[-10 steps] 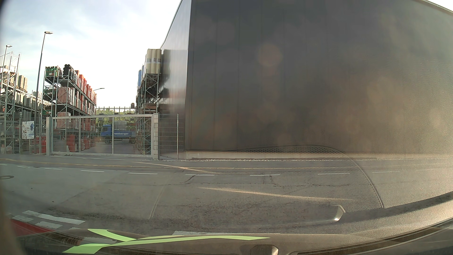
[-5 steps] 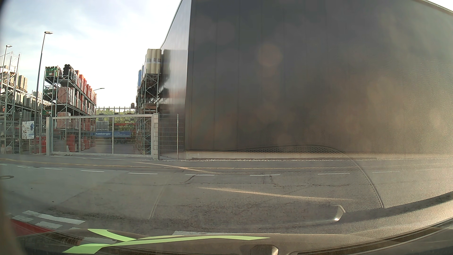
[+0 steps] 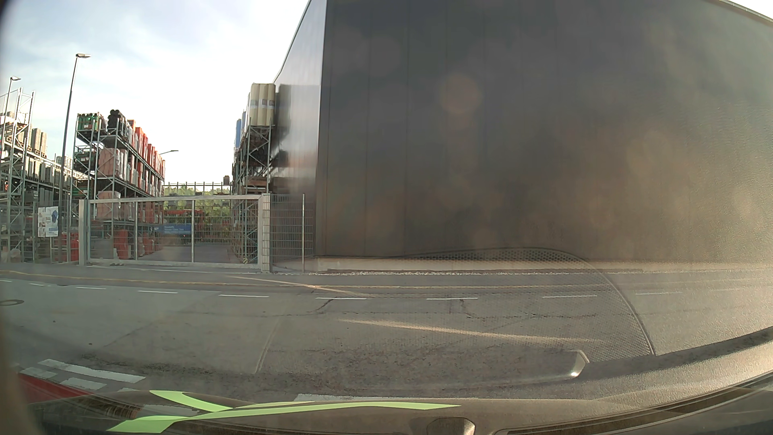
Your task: Follow the waypoints while adhering to traffic rules and regulations
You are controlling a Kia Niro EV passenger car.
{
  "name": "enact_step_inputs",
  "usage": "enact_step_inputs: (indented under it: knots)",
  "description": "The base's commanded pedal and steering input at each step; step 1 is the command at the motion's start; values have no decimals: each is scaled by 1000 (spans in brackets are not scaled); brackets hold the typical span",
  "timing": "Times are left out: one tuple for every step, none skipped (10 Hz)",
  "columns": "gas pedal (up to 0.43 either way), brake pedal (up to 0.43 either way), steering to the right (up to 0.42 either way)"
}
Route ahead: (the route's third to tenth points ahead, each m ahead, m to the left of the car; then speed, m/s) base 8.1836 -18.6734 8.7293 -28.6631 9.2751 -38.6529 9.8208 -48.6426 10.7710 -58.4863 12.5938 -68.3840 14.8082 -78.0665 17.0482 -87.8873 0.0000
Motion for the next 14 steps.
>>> enact_step_inputs:
  knots:
    - [0,549,444]
    - [0,549,444]
    - [0,549,444]
    - [0,549,444]
    - [0,549,444]
    - [0,549,444]
    - [0,549,444]
    - [0,549,444]
    - [0,549,444]
    - [0,543,444]
    - [0,543,444]
    - [0,543,444]
    - [0,543,444]
    - [0,537,444]
